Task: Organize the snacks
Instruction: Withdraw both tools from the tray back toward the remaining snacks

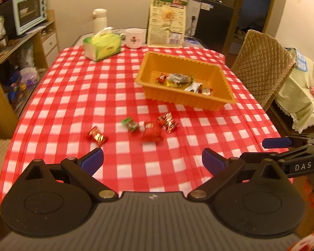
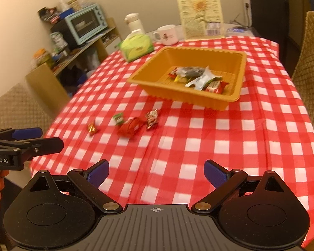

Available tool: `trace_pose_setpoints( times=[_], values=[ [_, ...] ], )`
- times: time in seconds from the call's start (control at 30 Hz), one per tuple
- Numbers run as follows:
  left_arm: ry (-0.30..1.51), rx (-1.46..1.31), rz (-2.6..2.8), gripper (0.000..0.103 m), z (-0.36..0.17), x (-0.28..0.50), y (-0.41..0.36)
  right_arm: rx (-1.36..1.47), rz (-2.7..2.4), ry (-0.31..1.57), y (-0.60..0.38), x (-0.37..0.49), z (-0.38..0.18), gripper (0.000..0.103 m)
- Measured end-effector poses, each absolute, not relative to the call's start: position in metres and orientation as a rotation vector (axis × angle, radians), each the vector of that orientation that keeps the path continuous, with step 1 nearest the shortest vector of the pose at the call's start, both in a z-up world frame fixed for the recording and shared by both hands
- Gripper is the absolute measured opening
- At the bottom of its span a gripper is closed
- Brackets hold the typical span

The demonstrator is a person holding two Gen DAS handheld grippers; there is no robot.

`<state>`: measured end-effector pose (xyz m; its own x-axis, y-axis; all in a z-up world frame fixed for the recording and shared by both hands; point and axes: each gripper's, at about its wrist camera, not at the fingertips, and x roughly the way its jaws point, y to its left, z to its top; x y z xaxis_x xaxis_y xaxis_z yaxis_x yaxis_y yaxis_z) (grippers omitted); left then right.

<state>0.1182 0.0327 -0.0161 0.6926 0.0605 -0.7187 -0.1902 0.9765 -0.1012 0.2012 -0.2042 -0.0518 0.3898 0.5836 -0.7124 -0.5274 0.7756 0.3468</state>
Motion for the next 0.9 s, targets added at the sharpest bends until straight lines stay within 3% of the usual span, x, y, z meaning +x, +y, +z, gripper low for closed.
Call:
trace_pose_setpoints(
  times=[0.9],
  values=[
    [0.885,-0.234,0.300,0.100,-0.050,0.070,0.060,-0.043,0.805,1.010,-0.168,0.189,-0.088,0.097]
  ],
)
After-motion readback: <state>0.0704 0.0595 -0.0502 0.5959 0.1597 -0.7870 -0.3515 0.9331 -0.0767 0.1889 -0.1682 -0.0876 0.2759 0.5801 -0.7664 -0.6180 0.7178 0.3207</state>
